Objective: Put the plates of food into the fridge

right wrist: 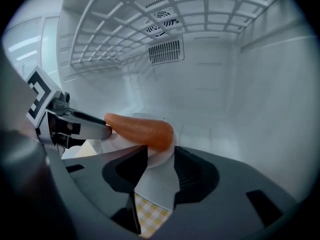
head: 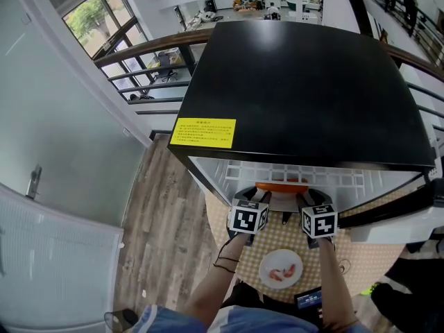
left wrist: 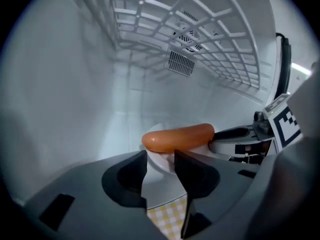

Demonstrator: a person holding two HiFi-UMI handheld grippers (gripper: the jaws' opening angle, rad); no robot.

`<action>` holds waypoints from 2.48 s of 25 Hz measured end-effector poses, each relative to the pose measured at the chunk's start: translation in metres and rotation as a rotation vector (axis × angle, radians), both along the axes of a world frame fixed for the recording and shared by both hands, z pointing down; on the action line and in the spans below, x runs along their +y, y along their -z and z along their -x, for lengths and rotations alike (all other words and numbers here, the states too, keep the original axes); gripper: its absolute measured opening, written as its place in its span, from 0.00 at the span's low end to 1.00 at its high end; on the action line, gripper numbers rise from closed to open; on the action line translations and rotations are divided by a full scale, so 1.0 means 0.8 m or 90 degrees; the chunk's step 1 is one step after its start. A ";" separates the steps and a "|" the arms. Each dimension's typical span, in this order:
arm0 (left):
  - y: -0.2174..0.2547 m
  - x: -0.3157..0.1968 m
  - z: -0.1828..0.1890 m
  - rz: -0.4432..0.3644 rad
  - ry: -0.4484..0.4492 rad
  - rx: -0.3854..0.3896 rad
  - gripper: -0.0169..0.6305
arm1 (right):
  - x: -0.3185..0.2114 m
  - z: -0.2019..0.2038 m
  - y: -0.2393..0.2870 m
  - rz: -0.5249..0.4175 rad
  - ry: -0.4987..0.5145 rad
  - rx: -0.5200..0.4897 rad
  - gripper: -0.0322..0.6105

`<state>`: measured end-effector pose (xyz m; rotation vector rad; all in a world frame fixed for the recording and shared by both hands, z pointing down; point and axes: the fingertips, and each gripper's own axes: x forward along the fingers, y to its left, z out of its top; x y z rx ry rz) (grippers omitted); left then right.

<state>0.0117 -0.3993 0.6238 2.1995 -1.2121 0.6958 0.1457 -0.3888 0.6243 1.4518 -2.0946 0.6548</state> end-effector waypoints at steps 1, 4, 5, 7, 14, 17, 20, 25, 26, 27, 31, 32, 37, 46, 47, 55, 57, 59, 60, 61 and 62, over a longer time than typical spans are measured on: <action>-0.001 -0.004 0.000 0.011 0.003 0.006 0.28 | -0.004 -0.001 0.000 0.001 -0.004 -0.004 0.32; -0.004 -0.015 0.000 0.018 0.001 0.002 0.29 | -0.011 -0.002 0.001 0.002 -0.008 -0.011 0.32; -0.004 -0.019 0.000 0.015 -0.004 -0.006 0.29 | -0.013 -0.002 0.001 0.002 -0.010 -0.014 0.33; -0.004 -0.023 -0.001 0.012 -0.013 -0.019 0.29 | -0.014 -0.003 0.001 -0.001 -0.021 -0.025 0.33; 0.005 -0.011 -0.003 -0.021 -0.028 -0.040 0.31 | -0.004 0.000 0.013 -0.017 -0.041 -0.042 0.32; 0.016 0.011 -0.013 -0.032 -0.041 -0.014 0.31 | 0.005 0.004 0.028 -0.031 -0.048 -0.062 0.32; 0.019 0.037 -0.017 -0.039 -0.058 0.001 0.31 | 0.020 0.012 0.043 -0.043 -0.050 -0.085 0.32; 0.038 0.080 -0.012 -0.048 -0.088 0.043 0.31 | 0.054 0.029 0.072 -0.059 -0.055 -0.138 0.30; 0.044 0.089 -0.010 -0.051 -0.093 0.053 0.31 | 0.062 0.033 0.079 -0.062 -0.056 -0.148 0.29; 0.050 0.099 -0.008 -0.055 -0.099 0.061 0.31 | 0.071 0.036 0.085 -0.066 -0.057 -0.158 0.27; 0.077 0.140 0.004 -0.076 -0.127 0.088 0.30 | 0.111 0.052 0.111 -0.082 -0.056 -0.187 0.22; 0.085 0.151 0.007 -0.082 -0.135 0.093 0.30 | 0.122 0.056 0.117 -0.086 -0.054 -0.190 0.21; 0.120 0.212 0.036 -0.106 -0.170 0.123 0.23 | 0.188 0.078 0.138 -0.096 -0.042 -0.197 0.19; 0.135 0.313 0.101 -0.115 -0.198 0.169 0.21 | 0.296 0.108 0.157 -0.104 -0.100 -0.257 0.17; 0.136 0.321 0.105 -0.116 -0.201 0.172 0.21 | 0.306 0.111 0.157 -0.104 -0.106 -0.258 0.17; 0.152 0.362 0.117 -0.131 -0.214 0.190 0.21 | 0.354 0.120 0.156 -0.105 -0.121 -0.261 0.16; 0.159 0.366 0.119 -0.143 -0.206 0.191 0.21 | 0.359 0.120 0.154 -0.104 -0.113 -0.259 0.16; 0.163 0.368 0.120 -0.152 -0.194 0.195 0.18 | 0.366 0.120 0.154 -0.100 -0.108 -0.260 0.15; 0.165 0.369 0.121 -0.153 -0.187 0.200 0.17 | 0.369 0.121 0.156 -0.098 -0.107 -0.261 0.15; 0.167 0.370 0.120 -0.153 -0.179 0.208 0.16 | 0.374 0.121 0.157 -0.096 -0.105 -0.261 0.15; 0.169 0.371 0.120 -0.153 -0.169 0.217 0.14 | 0.378 0.119 0.159 -0.094 -0.101 -0.259 0.15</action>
